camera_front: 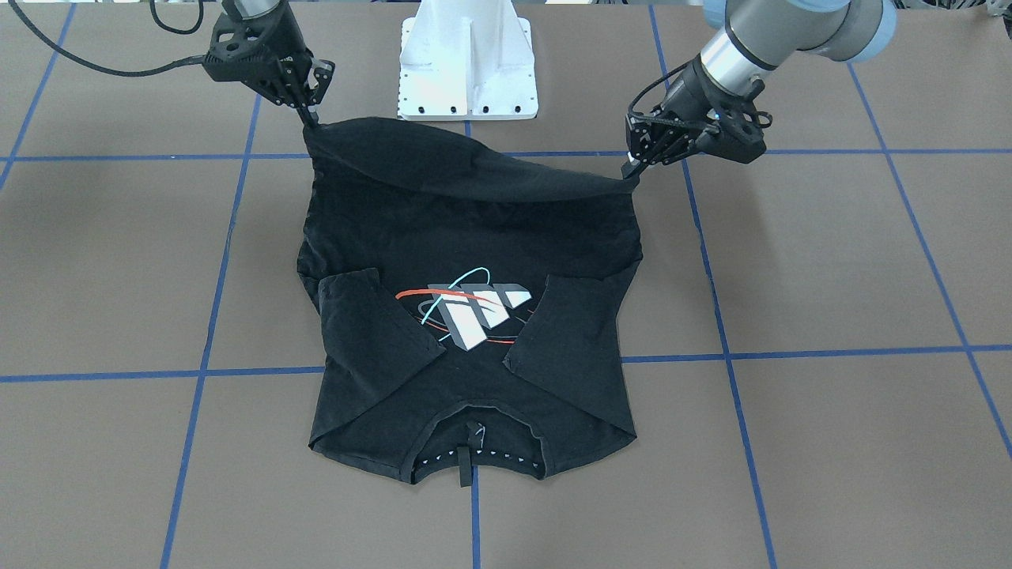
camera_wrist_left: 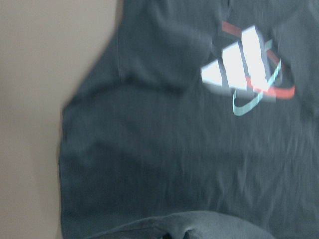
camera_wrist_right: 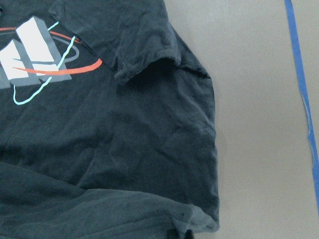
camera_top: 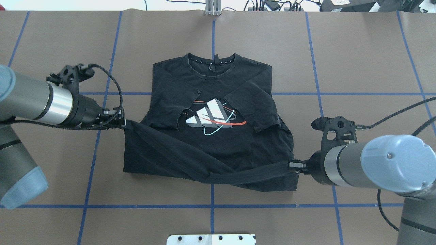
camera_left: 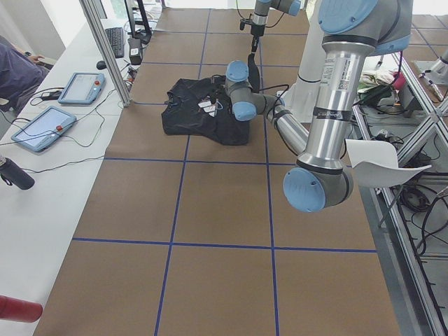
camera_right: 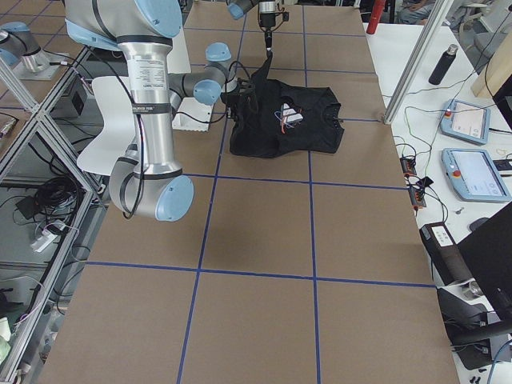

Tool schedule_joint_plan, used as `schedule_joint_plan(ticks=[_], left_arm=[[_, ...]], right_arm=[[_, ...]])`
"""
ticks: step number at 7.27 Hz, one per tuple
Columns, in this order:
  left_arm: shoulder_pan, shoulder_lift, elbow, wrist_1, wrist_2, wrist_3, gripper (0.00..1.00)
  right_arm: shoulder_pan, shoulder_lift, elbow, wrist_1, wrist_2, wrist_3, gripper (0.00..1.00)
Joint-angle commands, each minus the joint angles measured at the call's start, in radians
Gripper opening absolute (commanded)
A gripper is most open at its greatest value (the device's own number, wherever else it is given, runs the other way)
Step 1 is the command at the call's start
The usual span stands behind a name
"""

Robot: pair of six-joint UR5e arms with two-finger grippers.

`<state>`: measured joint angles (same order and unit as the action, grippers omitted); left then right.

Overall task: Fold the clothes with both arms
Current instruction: 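Lift the hem with both grippers and fold it toward the collar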

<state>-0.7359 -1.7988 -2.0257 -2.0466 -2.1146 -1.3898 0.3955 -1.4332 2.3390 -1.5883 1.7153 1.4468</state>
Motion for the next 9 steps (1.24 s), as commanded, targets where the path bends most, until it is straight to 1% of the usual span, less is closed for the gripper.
schedule_joint_plan(ticks=[1, 3, 4, 5, 6, 7, 8, 9], left_arm=[[-0.082, -0.101, 0.039, 0.075, 0.024, 0.000, 0.00], [-0.083, -0.147, 0.103, 0.075, 0.088, -0.002, 0.00], [-0.083, -0.174, 0.146, 0.075, 0.109, 0.000, 0.00], [-0.083, -0.184, 0.175, 0.072, 0.137, 0.003, 0.00], [-0.086, -0.192, 0.206, 0.068, 0.143, 0.011, 0.00], [-0.103, -0.233, 0.255, 0.068, 0.143, 0.017, 0.00], [-0.111, -0.272, 0.307, 0.063, 0.143, 0.018, 0.00], [-0.111, -0.283, 0.346, 0.062, 0.145, 0.031, 0.00]], right_arm=[[0.100, 0.049, -0.013, -0.002, 0.004, 0.012, 0.00], [0.187, 0.053, -0.033, 0.004, 0.007, 0.009, 0.00], [0.227, 0.094, -0.082, 0.004, 0.009, 0.000, 0.00], [0.261, 0.203, -0.198, -0.002, 0.021, 0.000, 0.00], [0.314, 0.283, -0.311, 0.004, 0.062, -0.009, 0.00], [0.374, 0.360, -0.411, 0.005, 0.108, -0.047, 0.00], [0.411, 0.410, -0.488, 0.007, 0.127, -0.074, 0.00], [0.427, 0.453, -0.556, 0.008, 0.127, -0.088, 0.00]])
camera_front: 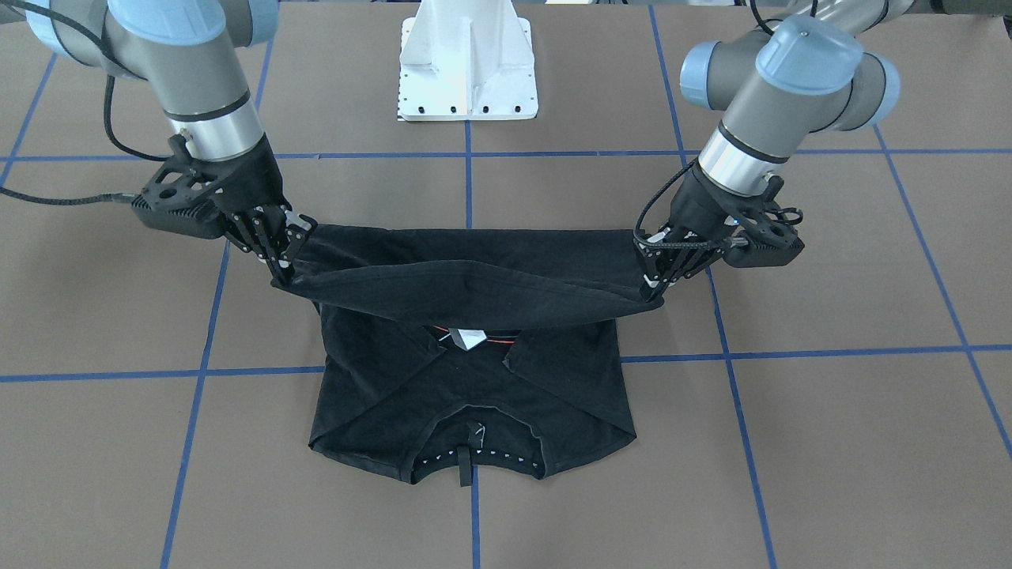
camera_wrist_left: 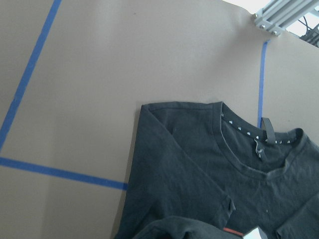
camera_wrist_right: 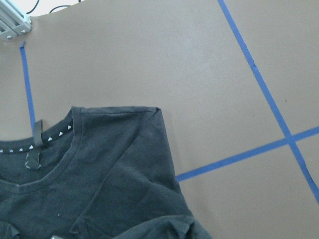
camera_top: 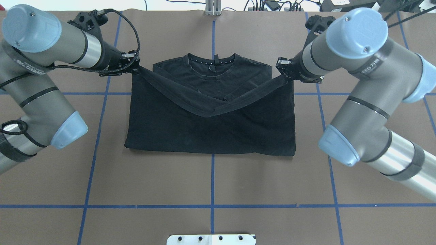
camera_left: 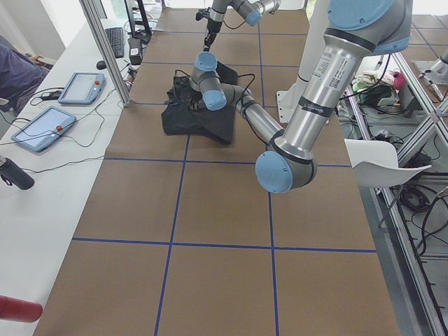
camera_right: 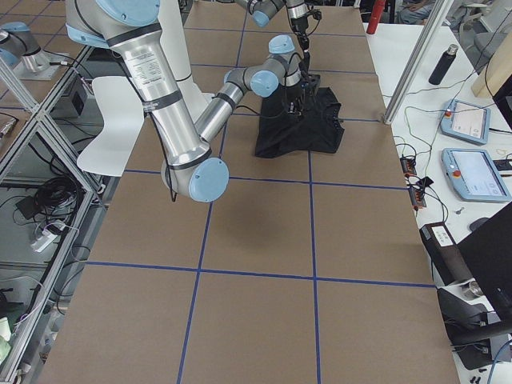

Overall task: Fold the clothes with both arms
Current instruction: 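Lift the hem with both grippers and fold it toward the collar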

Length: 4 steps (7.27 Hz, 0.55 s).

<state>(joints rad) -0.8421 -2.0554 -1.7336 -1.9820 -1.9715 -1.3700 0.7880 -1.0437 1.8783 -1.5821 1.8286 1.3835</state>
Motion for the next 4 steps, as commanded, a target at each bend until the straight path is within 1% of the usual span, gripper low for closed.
schedule_joint_plan(ticks=[1, 2, 3, 4], left_arm=[[-0.018, -0.043, 0.092, -0.012, 0.010, 0.040, 0.00], [-0.026, -0.063, 0.151, -0.046, 0.011, 0.043, 0.00], [-0.044, -0.090, 0.208, -0.079, 0.014, 0.048, 0.00], [-0.058, -0.118, 0.251, -0.086, 0.014, 0.049, 0.00]], right_arm=[[0.046, 0.109, -0.164, 0.002, 0.015, -0.029, 0.00], [0.063, 0.154, -0.227, 0.004, 0.023, -0.032, 0.00], [0.095, 0.177, -0.267, 0.004, 0.052, -0.061, 0.00], [0.121, 0.194, -0.301, 0.004, 0.073, -0.092, 0.00]])
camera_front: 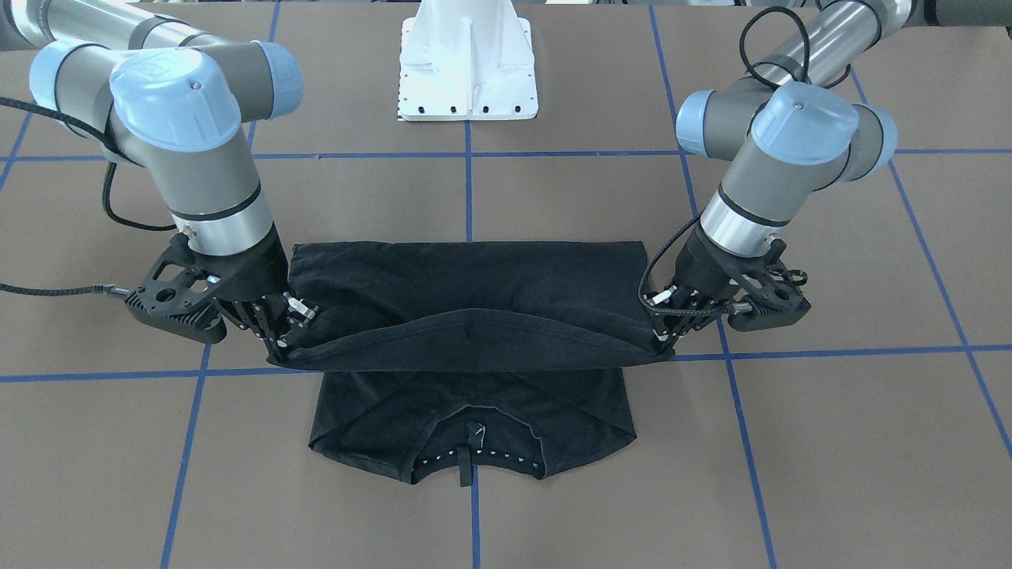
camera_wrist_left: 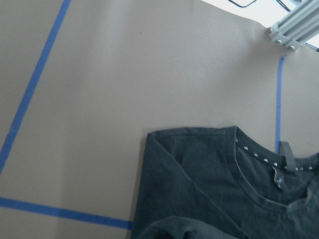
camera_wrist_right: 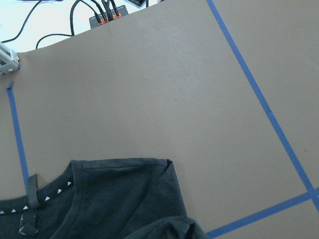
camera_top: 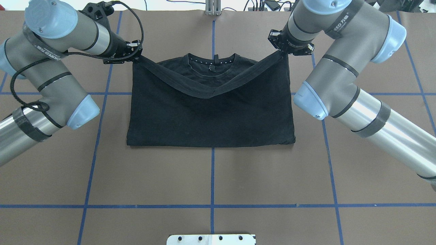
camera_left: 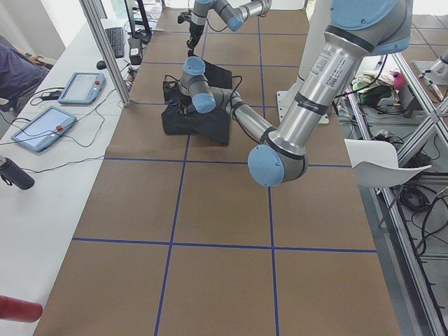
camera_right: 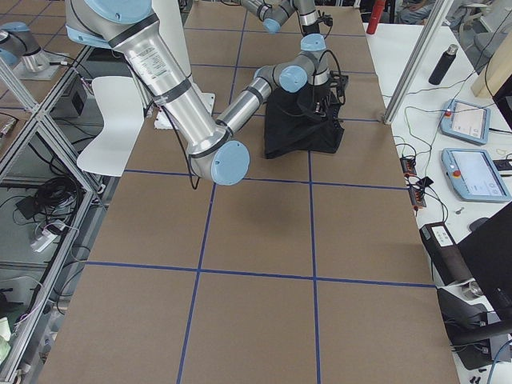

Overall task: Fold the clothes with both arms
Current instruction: 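Lift the hem with both grippers and fold it toward the collar, then lower the folded hem onto the collar edge with both grippers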

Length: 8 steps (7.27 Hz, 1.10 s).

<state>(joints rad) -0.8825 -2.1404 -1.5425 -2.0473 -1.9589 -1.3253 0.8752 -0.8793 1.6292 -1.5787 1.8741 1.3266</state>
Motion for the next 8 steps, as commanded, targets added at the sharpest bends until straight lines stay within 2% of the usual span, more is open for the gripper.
schedule_joint_plan(ticks=[1, 3, 6, 8], left_arm=[[-0.018, -0.058, 0.115, -0.020, 0.003, 0.003, 0.00], [-0.013, -0.107, 0.270, -0.075, 0.005, 0.055, 0.00], [-0.004, -0.115, 0.356, -0.080, 0.003, 0.213, 0.00], [0.004, -0.115, 0.361, -0.082, 0.002, 0.259, 0.00]], right_arm=[[0.036, 0.034, -0.087, 0.011, 0.028, -0.046, 0.00], [0.036, 0.033, -0.201, 0.148, 0.028, -0.041, 0.00], [0.019, 0.031, -0.276, 0.183, 0.025, -0.056, 0.00], [0.002, 0.025, -0.284, 0.195, 0.022, -0.067, 0.00]])
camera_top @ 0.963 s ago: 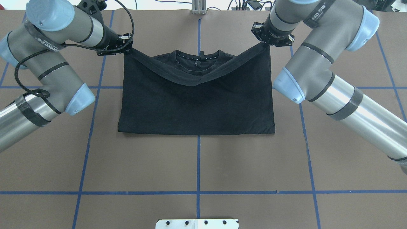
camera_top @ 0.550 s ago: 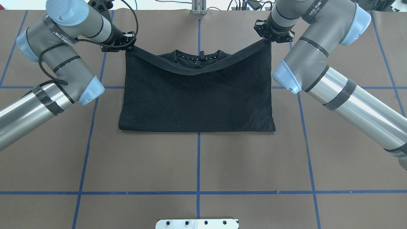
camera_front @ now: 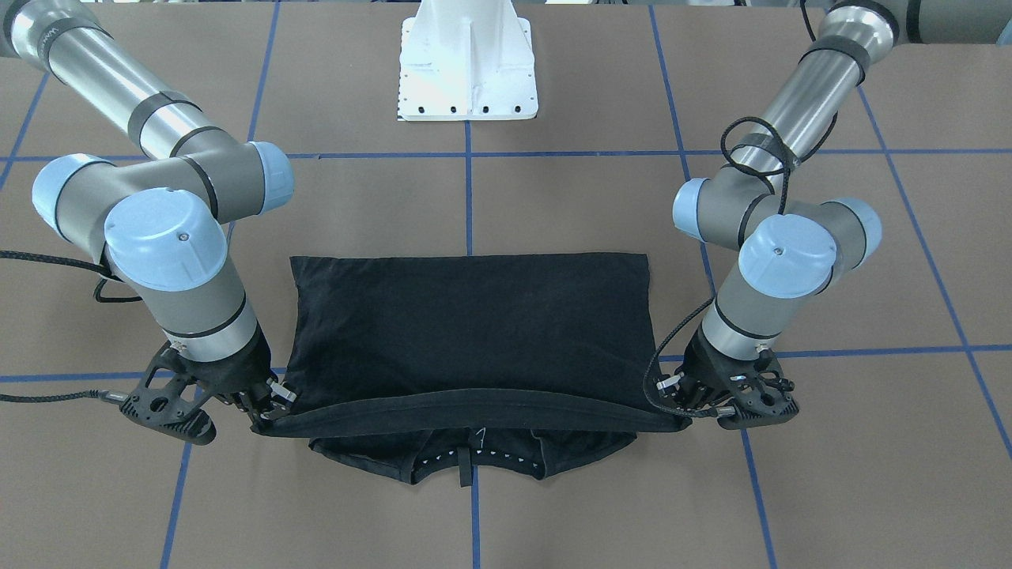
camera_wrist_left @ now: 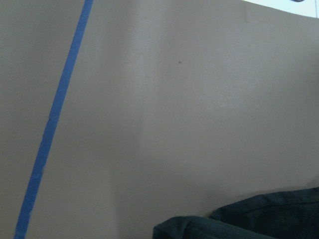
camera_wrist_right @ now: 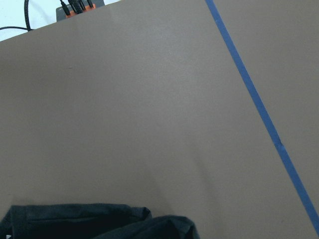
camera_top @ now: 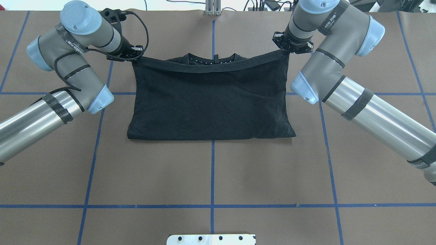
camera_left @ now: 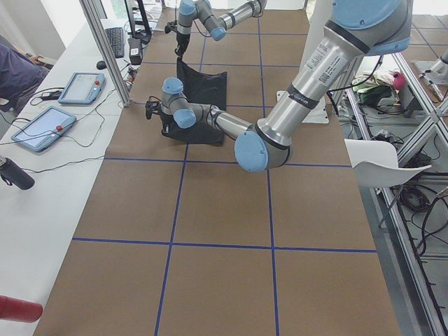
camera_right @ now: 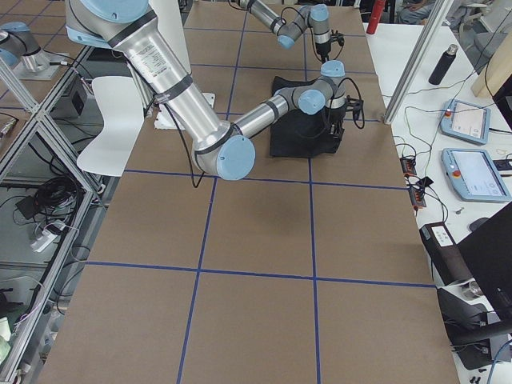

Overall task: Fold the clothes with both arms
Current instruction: 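Lower the folded hem onto the collar edge with both grippers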

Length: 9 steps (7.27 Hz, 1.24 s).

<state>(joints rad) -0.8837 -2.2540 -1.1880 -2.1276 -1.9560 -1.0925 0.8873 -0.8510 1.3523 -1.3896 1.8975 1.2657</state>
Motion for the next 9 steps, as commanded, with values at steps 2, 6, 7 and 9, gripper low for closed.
schedule_joint_plan(ticks=[2, 6, 7, 9], left_arm=[[0.011, -0.002, 0.007, -0.005, -0.004, 0.058, 0.01], [-0.010, 0.025, -0.019, -0.069, -0.074, 0.175, 1.00], [-0.027, 0.087, -0.091, -0.069, -0.131, 0.239, 1.00], [-0.032, 0.216, -0.262, -0.069, -0.176, 0.256, 1.00]], right_arm=[[-0.019, -0.008, -0.010, 0.006, -0.005, -0.012, 0.00], [0.016, 0.001, -0.021, 0.003, 0.061, -0.113, 1.00], [0.057, -0.009, -0.012, 0.006, 0.169, -0.217, 1.00], [0.076, -0.058, 0.051, 0.006, 0.216, -0.241, 1.00]])
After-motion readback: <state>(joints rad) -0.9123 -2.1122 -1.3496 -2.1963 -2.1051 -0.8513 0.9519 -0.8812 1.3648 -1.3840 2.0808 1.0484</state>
